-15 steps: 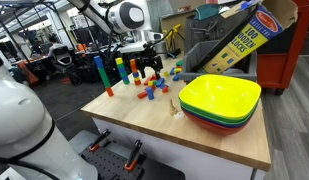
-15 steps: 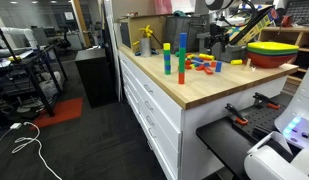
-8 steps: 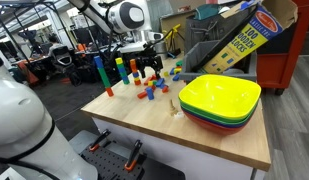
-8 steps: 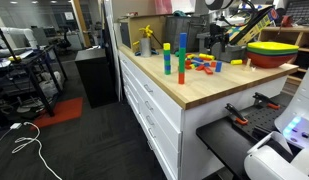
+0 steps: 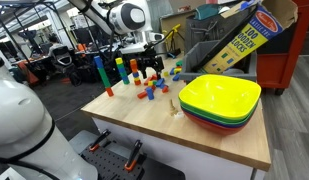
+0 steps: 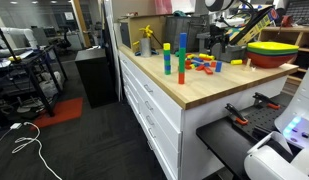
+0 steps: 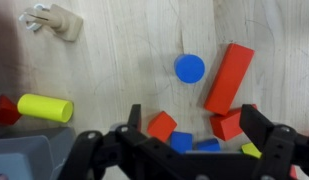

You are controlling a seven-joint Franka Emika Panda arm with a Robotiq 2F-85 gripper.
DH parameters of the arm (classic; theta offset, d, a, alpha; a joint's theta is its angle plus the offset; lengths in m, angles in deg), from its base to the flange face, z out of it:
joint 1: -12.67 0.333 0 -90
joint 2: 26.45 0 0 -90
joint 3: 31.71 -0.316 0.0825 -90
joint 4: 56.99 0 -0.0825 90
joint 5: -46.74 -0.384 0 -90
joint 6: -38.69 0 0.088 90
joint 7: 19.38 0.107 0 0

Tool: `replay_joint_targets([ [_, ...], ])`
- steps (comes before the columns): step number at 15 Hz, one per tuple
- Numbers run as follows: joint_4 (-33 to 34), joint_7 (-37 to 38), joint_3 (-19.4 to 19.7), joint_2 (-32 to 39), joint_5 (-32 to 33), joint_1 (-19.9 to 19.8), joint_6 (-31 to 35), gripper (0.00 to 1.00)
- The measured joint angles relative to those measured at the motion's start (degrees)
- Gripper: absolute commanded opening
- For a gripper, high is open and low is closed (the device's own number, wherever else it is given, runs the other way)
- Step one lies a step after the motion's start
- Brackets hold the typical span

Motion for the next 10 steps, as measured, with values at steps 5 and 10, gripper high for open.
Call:
replay_joint_targets([
  [5, 0.03, 1.76, 0.32, 1.63, 0.27, -0.72, 0.65, 1.0],
  [10, 0.03, 1.77, 0.78, 4.45, -0.06, -0.96, 2.2, 1.0],
])
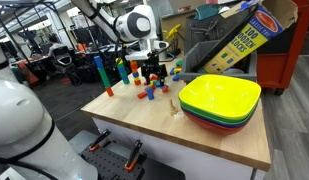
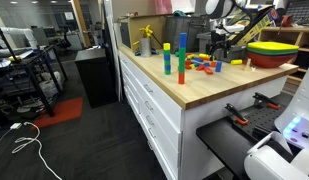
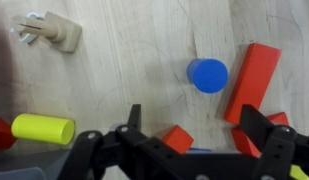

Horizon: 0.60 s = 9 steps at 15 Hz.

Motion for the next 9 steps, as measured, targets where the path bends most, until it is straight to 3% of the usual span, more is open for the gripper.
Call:
replay_joint_targets([
  [9, -2.35, -1.51, 0.43, 0.98, -5.64, -1.07, 3.86, 1.0],
])
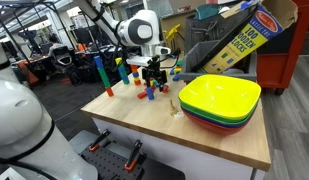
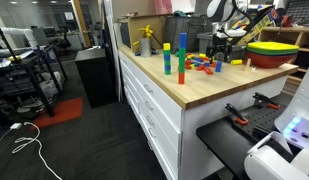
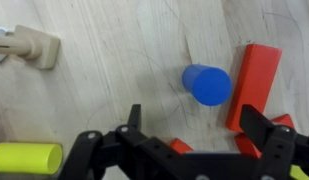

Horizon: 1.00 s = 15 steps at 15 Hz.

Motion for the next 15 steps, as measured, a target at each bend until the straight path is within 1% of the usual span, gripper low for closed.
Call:
replay_joint_targets([
  [8, -4.83, -0.91, 0.26, -0.59, -1.11, -0.77, 7.19, 1.0],
  [15, -9.97, -1.86, 0.18, -4.35, -1.19, -0.71, 10.62, 1.0],
])
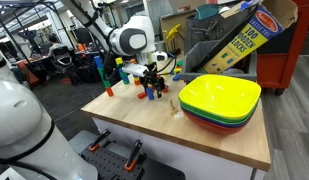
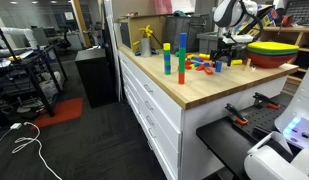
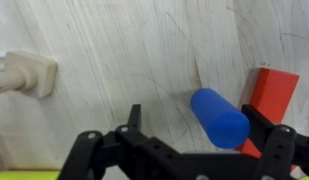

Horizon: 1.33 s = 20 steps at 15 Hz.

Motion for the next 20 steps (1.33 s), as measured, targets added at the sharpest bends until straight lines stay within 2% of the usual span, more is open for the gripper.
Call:
replay_joint_targets([
  [4, -1.62, -0.08, 0.0, -2.0, -0.03, 0.04, 0.32, 1.0],
  [5, -1.82, -0.09, -0.01, -2.37, -0.03, 0.07, 0.32, 0.75],
  [7, -1.97, -0.1, -0.08, -2.91, -0.03, 0.16, 0.32, 0.66],
  [14, -1.98, -0.11, -0.17, -3.45, -0.03, 0.61, 0.32, 0.12],
  [15, -1.98, -0.11, -0.17, -3.45, -0.03, 0.66, 0.32, 0.08],
  [20, -1.98, -0.11, -0.17, -3.56, -0.03, 0.68, 0.32, 0.08],
])
